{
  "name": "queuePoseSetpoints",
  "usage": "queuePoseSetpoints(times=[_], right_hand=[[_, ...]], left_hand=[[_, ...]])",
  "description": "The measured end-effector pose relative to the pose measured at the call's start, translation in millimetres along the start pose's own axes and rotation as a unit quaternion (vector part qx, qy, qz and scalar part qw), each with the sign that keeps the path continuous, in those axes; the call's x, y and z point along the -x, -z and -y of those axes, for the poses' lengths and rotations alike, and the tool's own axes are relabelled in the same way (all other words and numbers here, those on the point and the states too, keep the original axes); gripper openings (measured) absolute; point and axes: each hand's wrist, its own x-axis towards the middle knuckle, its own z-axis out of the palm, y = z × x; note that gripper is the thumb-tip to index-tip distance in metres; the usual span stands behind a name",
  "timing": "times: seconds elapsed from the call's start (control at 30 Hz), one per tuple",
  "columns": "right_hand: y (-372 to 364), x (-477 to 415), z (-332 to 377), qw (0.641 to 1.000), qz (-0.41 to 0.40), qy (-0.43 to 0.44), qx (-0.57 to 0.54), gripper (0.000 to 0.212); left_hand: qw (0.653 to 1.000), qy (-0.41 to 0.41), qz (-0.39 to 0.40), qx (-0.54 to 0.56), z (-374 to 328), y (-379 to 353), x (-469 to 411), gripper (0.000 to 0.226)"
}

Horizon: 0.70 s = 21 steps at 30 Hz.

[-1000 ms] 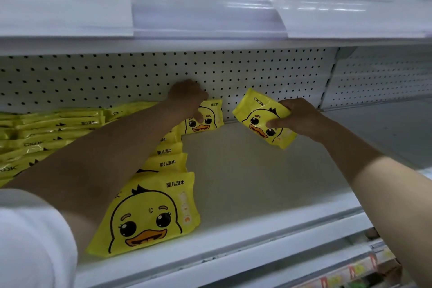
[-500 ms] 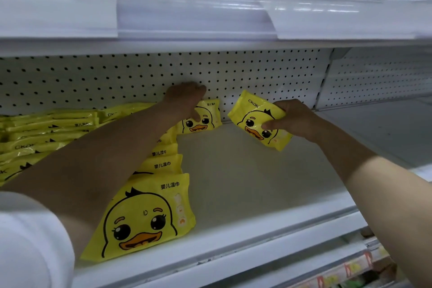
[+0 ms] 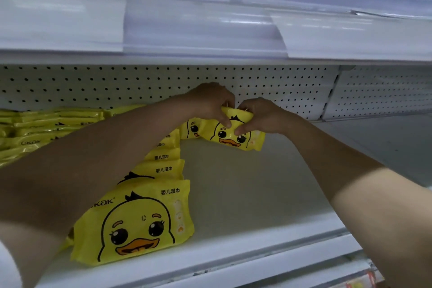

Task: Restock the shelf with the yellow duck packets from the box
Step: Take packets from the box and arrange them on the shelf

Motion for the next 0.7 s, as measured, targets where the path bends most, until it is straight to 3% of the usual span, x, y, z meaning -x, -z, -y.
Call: queuePoseSetpoints(times=[0.1,0.3,0.43,0.57,0.7], right_hand=[[-11,-15,5,0.999,-0.021,0.015,-0.035,0.049],[-36,-36,12,0.995,-0.078,0.024,-0.051,0.041],[-54,-43,12,0.990,-0.135,0.018,-0.035,0.045],[-65,-39,4,0.991,-0.131,-0.005,-0.032,0.064],[-64,-24,1,0.990,-0.140,-0.007,-0.025,0.066]], left_hand=[[0.999,0.037,0.001,-0.011,18,-3,9,0.040],[0.994,0.101,-0.005,-0.050,51,-14,29,0.042],[0.986,0.123,-0.035,-0.105,56,-20,30,0.050],[0.976,0.154,-0.051,-0.145,56,-27,29,0.059],[0.975,0.175,-0.045,-0.131,51,-26,34,0.060]])
